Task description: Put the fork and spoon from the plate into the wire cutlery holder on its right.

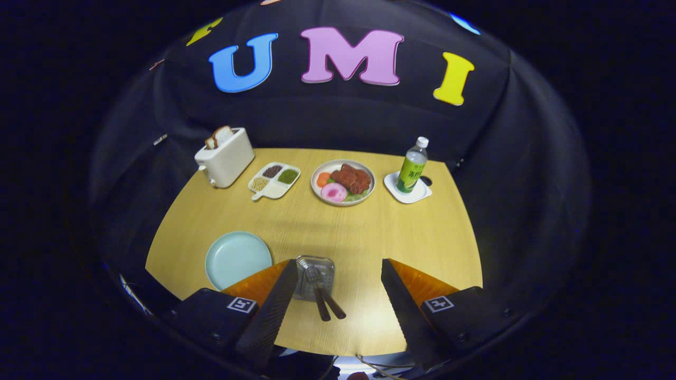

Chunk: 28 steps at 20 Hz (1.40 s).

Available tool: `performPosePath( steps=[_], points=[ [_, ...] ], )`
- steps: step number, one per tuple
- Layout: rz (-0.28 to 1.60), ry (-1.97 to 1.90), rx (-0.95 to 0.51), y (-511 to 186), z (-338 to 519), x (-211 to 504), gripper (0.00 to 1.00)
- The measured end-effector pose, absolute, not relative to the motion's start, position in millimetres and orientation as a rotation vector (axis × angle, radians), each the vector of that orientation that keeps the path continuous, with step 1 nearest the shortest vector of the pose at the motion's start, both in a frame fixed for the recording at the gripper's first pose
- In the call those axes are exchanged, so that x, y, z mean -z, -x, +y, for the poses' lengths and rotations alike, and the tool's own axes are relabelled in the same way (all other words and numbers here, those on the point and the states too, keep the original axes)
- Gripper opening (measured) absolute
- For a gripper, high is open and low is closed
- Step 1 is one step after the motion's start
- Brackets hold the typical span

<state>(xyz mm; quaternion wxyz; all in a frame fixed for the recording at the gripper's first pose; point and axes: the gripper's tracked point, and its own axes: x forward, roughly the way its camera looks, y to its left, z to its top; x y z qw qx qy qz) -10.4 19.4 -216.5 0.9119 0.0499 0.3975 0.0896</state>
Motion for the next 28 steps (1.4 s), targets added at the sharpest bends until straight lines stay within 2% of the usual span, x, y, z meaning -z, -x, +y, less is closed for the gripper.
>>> performPosePath(
  steps=[5, 10, 18, 28],
  points=[
    [0.524, -0.115, -0.118, -8.7, -8.9, 155.1, 0.98],
    [0.331, -0.082, -0.141, -11.0, -23.4, 115.0, 0.98],
    [0.324, -0.109, -0.226, -9.9, -23.5, 126.5, 0.98],
    [0.276, -0.085, -0.212, -22.2, -32.0, 117.7, 0.98]
  ],
)
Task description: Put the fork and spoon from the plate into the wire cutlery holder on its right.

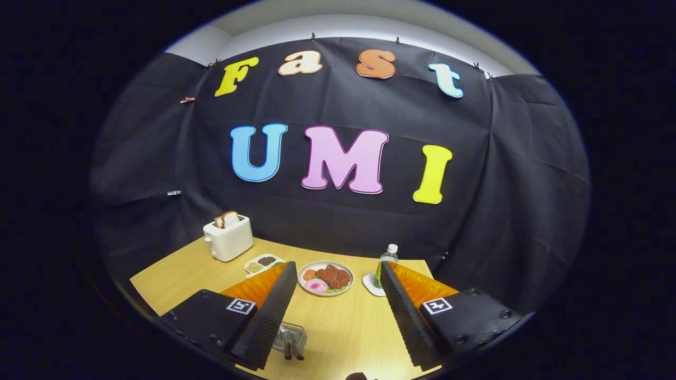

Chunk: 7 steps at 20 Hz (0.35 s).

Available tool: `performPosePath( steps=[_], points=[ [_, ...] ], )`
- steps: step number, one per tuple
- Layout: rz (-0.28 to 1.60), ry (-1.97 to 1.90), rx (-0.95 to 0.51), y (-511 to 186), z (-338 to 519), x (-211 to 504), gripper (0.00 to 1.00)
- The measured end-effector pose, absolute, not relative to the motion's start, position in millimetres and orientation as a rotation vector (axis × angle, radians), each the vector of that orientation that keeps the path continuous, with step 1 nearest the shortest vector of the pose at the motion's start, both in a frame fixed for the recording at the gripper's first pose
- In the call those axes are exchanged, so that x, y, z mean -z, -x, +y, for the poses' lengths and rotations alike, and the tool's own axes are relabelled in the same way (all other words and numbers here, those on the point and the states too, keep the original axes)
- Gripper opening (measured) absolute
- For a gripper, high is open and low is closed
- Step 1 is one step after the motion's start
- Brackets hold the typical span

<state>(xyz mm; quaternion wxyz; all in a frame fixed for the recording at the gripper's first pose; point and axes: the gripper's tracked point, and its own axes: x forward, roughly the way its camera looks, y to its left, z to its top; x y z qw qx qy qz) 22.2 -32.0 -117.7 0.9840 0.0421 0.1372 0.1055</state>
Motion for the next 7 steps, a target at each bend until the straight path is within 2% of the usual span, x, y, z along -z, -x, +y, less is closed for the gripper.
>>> performPosePath(
  steps=[7],
  points=[
    [0.266, -0.048, -0.215, -16.9, -37.1, 119.1, 0.98]
  ],
)
